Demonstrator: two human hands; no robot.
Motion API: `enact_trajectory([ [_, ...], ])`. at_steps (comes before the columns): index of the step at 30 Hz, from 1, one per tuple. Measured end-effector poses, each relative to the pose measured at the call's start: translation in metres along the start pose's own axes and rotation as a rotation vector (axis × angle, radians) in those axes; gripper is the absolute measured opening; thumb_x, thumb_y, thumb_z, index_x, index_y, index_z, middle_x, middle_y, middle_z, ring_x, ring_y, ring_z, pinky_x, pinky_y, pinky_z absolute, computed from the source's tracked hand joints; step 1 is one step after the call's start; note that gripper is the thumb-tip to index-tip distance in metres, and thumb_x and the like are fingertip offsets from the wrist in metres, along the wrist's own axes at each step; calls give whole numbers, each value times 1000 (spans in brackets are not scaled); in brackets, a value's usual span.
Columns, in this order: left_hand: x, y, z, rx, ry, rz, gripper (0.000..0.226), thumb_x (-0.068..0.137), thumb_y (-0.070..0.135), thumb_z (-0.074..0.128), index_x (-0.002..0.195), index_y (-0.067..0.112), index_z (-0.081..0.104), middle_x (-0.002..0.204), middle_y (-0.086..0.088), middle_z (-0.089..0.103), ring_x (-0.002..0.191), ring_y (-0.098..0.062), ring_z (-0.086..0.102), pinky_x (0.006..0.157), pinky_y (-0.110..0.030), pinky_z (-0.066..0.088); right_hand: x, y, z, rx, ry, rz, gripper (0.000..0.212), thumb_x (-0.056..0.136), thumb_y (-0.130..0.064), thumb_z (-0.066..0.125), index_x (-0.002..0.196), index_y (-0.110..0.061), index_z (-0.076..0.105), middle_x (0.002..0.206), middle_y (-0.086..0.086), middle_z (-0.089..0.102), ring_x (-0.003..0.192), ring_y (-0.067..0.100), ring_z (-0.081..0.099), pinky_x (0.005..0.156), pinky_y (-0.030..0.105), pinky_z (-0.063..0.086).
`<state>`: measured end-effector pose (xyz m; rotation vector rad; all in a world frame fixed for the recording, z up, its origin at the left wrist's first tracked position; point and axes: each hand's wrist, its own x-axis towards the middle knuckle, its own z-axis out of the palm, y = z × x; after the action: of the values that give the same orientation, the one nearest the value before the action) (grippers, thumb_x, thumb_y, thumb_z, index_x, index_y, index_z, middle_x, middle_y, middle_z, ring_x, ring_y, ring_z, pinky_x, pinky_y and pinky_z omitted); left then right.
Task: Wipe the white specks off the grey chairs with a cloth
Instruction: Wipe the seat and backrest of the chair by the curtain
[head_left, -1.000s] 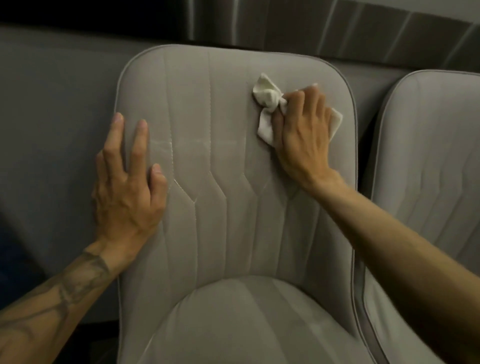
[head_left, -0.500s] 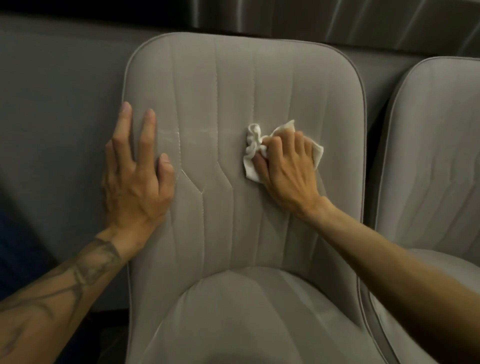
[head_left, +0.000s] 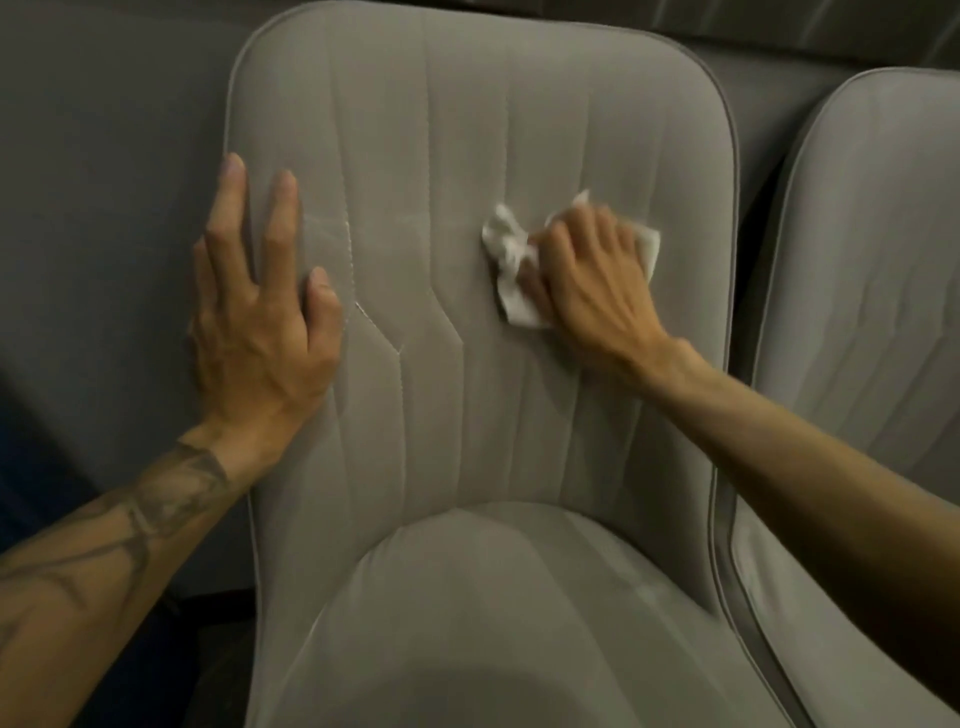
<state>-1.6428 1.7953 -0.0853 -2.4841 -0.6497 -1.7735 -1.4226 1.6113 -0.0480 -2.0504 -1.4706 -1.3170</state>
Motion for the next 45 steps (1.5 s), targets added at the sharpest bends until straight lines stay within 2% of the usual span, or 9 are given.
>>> enact_trajectory([
  [5, -1, -3, 2, -14, 9, 8, 64, 102, 23, 46, 163, 21, 28, 170, -17, 23, 147, -36, 36, 110, -53, 43, 3, -11, 19, 36, 207, 277, 22, 103, -39, 42, 100, -18, 43, 103, 13, 49, 90, 26, 42, 81, 41, 35],
  [10, -1, -3, 0, -22, 6, 9, 63, 103, 24, 46, 163, 23, 27, 171, -16, 22, 147, -36, 37, 109, -54, 44, -100, -59, 42, 120, -20, 88, 19, 98, -31, 57, 105, -16, 47, 103, 9, 47, 87, 27, 43, 82, 41, 37],
  [19, -2, -6, 5, -20, 51, 39, 62, 102, 25, 46, 162, 23, 29, 170, -15, 24, 146, -36, 38, 109, -53, 44, -58, -54, 57, 106, 258, 394, 21, 102, -38, 41, 107, -18, 43, 110, 11, 51, 93, 26, 43, 86, 40, 34],
  [24, -3, -5, 5, -19, 67, 33, 62, 102, 25, 47, 162, 24, 30, 170, -15, 26, 144, -34, 39, 105, -54, 46, -115, -82, 59, 160, 35, 217, 18, 98, -29, 52, 108, -18, 43, 106, 14, 53, 86, 28, 46, 82, 40, 35],
  [31, -1, -4, 5, -16, 62, 27, 63, 101, 25, 47, 162, 25, 30, 171, -12, 24, 145, -34, 39, 107, -51, 46, -70, -71, 65, 116, 311, 464, 21, 103, -36, 39, 107, -16, 44, 111, 7, 43, 95, 27, 43, 86, 39, 32],
  [35, -2, -1, 1, -2, 56, 18, 62, 101, 23, 46, 161, 21, 33, 170, -15, 25, 143, -37, 40, 107, -53, 43, -152, -113, 73, 163, -33, 139, 19, 99, -28, 52, 111, -16, 45, 109, 10, 45, 91, 30, 47, 84, 40, 34],
  [37, -2, 0, 0, -2, 50, 18, 62, 101, 23, 47, 161, 20, 34, 170, -15, 25, 144, -36, 40, 107, -51, 44, -132, -90, 68, 127, -3, 76, 18, 97, -29, 51, 109, -16, 45, 108, 9, 43, 87, 29, 46, 79, 40, 32],
  [41, -2, -2, -1, 8, 34, 18, 63, 101, 24, 48, 162, 21, 32, 171, -13, 24, 144, -34, 38, 106, -51, 44, -61, -62, 63, 113, 314, 441, 21, 102, -36, 42, 106, -16, 44, 110, 5, 41, 93, 26, 42, 83, 38, 30],
  [45, -2, 1, -3, -14, 6, 7, 63, 102, 25, 47, 163, 20, 32, 171, -14, 22, 144, -36, 38, 104, -52, 47, -106, -105, 73, 173, 182, 364, 19, 103, -34, 40, 107, -16, 42, 109, 12, 47, 91, 28, 43, 85, 41, 34],
])
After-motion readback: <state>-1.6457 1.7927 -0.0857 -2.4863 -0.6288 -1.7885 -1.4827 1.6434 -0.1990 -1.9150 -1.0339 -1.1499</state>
